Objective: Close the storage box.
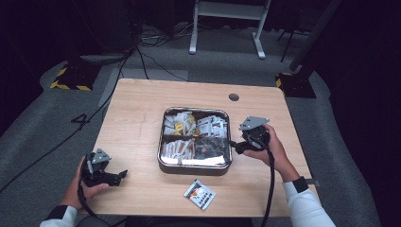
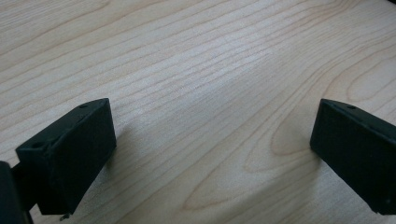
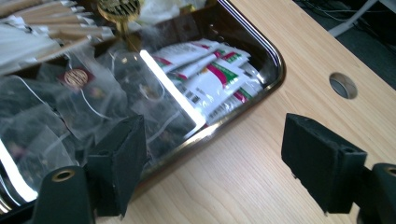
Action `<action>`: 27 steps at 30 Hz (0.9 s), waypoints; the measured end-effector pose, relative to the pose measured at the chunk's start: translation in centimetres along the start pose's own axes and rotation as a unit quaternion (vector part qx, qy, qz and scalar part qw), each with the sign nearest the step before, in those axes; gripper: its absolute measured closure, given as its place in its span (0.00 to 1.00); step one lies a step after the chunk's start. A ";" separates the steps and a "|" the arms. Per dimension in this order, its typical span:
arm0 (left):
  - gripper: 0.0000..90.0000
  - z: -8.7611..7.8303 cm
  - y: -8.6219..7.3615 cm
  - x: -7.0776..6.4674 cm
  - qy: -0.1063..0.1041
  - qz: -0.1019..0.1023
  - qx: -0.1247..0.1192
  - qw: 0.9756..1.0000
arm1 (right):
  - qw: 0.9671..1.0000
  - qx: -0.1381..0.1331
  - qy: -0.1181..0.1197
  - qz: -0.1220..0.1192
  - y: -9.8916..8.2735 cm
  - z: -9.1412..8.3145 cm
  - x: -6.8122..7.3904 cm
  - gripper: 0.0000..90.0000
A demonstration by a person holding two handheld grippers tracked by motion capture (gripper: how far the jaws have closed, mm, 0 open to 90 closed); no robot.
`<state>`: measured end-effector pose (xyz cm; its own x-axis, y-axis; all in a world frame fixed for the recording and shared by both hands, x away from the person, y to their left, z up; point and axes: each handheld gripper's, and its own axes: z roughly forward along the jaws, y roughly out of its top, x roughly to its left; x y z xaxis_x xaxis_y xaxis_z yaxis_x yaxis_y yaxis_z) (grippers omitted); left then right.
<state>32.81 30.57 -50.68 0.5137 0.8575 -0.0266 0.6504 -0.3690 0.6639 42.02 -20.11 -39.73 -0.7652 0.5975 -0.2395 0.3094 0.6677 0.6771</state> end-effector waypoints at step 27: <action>0.00 0.0 0.0 0.0 0.001 -0.001 0.000 1.000 | 0.999 0.024 -0.016 0.021 -6.0 -1.6 -0.2 0.24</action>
<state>32.80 30.55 -50.68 0.5112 0.8591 -0.0259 0.6511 -0.3673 0.6642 39.41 -24.91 -42.68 -0.7327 0.6387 -0.2348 0.3677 0.6620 0.6531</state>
